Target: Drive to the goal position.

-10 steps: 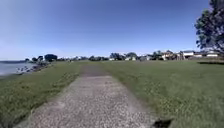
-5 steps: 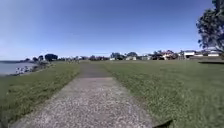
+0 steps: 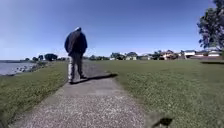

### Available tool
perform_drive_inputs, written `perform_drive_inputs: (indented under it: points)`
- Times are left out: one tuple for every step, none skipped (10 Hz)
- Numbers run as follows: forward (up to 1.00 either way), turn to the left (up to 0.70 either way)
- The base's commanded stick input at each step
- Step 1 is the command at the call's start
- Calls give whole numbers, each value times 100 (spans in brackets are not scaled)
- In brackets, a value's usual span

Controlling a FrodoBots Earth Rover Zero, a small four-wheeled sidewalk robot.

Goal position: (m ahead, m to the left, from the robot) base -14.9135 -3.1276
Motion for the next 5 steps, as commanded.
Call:
perform_drive_inputs:
  points:
    - [0,0]
    - [0,0]
    - [2,0]
    - [56,0]
    - [70,0]
